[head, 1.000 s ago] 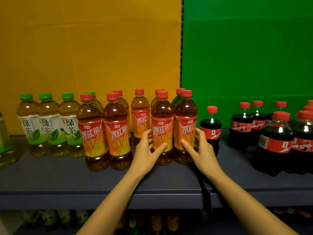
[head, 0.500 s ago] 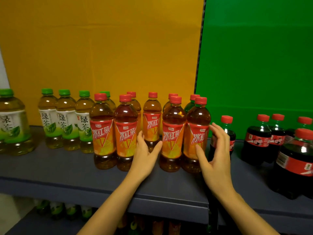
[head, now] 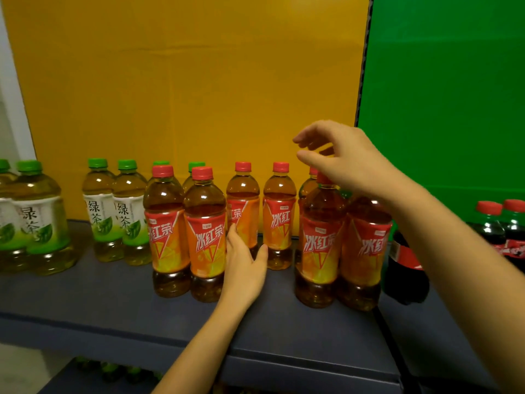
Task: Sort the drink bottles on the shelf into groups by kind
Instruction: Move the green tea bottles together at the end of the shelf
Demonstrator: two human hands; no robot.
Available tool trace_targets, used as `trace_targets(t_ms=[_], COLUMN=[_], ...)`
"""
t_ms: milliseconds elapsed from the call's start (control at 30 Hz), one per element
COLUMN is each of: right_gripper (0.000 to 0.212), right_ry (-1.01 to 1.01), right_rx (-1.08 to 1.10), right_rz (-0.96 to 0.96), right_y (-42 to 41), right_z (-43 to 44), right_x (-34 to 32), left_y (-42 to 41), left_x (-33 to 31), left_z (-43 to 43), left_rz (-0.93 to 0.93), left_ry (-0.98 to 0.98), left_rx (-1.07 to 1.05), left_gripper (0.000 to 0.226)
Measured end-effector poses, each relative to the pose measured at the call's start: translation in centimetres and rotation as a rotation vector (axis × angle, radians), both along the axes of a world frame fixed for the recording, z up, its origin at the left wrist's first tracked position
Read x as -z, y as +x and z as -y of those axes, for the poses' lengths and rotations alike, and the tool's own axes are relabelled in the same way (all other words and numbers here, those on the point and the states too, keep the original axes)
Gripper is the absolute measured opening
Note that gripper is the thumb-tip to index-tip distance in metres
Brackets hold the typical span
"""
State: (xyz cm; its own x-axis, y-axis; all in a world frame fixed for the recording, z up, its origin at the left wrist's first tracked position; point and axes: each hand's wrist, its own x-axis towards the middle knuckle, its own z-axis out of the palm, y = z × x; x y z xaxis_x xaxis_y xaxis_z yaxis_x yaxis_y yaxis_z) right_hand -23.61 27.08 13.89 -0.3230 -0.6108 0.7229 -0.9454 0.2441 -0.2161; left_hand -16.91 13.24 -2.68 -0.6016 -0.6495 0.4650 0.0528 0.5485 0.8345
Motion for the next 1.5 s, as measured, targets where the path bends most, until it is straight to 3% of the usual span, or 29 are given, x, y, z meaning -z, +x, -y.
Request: trace_targets(t_ms=[167, 333, 500, 967, 1267, 1367, 1500], right_gripper=[0.048, 0.071, 0.076, 0.070, 0.075, 0.074, 0.059], right_ry=[0.344, 0.639, 0.846, 0.906, 0.886, 0.818, 0.581], right_rx=[0.155, 0.278, 0.319, 0.401, 0.421, 0.389, 0.313], right_rz=[0.018, 0.074, 0.125, 0.020, 0.053, 0.040, -0.134], right_y=[-1.7, -3.4, -4.7, -5.3, -5.5, -5.1, -2.9], right_z=[3.8, 7.2, 9.0, 9.8, 9.8, 9.6, 8.6], right_x=[-2.5, -3.0, -3.0, -2.9, -2.3, -2.2, -2.2], left_y=[-1.3, -2.8, -3.4, -3.5, -3.3, -3.1, -1.4], left_x=[-1.0, -2.2, -1.7, -0.7, -0.5, -0.4, -0.1], left_z=[0.4, 1.9, 2.7, 2.5, 2.2, 2.1, 1.7], left_rz=[-0.029, -0.046, -0.023, -0.070, 0.003, 0.069, 0.110], left_ry=[-0.077, 0.219, 0.196, 0.186, 0.049, 0.056, 0.051], left_rx=[-0.127, -0.083, -0.099, -0.074, -0.154, -0.115, 0.048], left_gripper=[0.086, 0.069, 0.071, 0.076, 0.078, 0.087, 0.095])
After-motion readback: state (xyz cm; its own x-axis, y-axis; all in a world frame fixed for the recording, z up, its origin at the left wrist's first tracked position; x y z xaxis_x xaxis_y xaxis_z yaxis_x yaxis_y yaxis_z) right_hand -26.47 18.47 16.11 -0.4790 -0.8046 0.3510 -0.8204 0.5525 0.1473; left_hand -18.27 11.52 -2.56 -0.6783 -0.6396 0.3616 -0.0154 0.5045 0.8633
